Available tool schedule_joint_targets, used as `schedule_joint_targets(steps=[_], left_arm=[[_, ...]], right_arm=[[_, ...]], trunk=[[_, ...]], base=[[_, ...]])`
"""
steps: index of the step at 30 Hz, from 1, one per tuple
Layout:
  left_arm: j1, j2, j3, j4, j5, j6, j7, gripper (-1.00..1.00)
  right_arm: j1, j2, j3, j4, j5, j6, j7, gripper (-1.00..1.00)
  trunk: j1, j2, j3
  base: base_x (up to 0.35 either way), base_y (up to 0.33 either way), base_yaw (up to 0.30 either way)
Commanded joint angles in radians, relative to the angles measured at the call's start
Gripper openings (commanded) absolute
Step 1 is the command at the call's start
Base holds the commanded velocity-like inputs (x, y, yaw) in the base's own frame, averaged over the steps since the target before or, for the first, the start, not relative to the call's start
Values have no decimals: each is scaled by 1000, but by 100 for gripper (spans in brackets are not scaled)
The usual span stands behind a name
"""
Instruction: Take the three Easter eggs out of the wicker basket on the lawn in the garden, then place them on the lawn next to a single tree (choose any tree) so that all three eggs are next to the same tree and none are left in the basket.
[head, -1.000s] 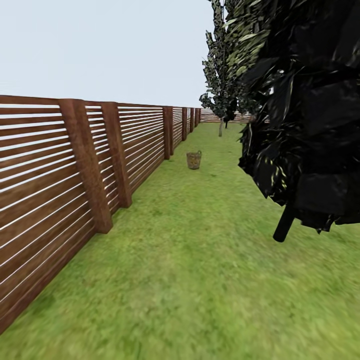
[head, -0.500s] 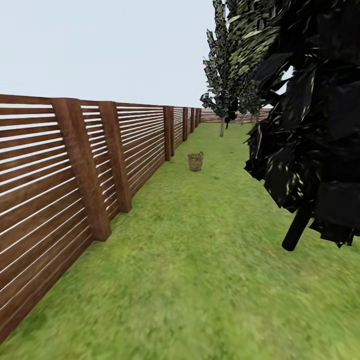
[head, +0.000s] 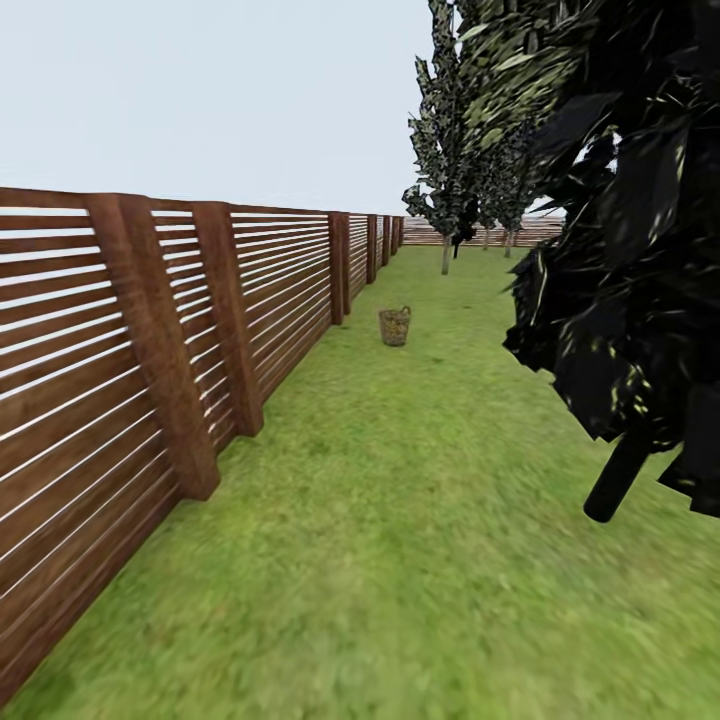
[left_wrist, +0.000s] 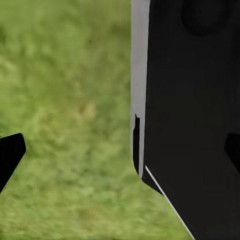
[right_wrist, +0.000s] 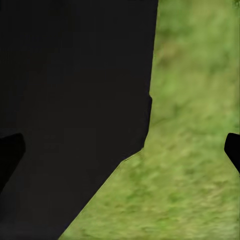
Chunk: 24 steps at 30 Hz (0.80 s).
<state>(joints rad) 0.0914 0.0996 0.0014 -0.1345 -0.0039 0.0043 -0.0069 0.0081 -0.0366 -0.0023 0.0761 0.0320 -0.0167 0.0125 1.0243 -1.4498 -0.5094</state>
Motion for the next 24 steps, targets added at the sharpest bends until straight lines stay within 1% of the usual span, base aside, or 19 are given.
schedule_joint_targets(steps=[1,4,10,13,24], left_arm=[[1,0,0,-2,-1,0,-1,100],[1,0,0,-2,-1,0,-1,100],[1,0,0,-2,0,0,-1,100],[1,0,0,-2,0,0,-1,100],[1,0,0,-2,1,0,-1,100]], right_arm=[[0,0,0,1,3,-2,1,100],[0,1,2,1,7,-2,3,100],[0,4,3,4,12,-2,4,100],[0,4,3,3,11,-2,3,100],[0,4,1,2,3,-2,-1,100]], trunk=[[1,0,-1],[1,0,0],[1,0,0],[1,0,0],[1,0,0]], base=[[335,93,-19],[335,93,-145],[335,93,-251],[335,93,-166],[335,93,-13]])
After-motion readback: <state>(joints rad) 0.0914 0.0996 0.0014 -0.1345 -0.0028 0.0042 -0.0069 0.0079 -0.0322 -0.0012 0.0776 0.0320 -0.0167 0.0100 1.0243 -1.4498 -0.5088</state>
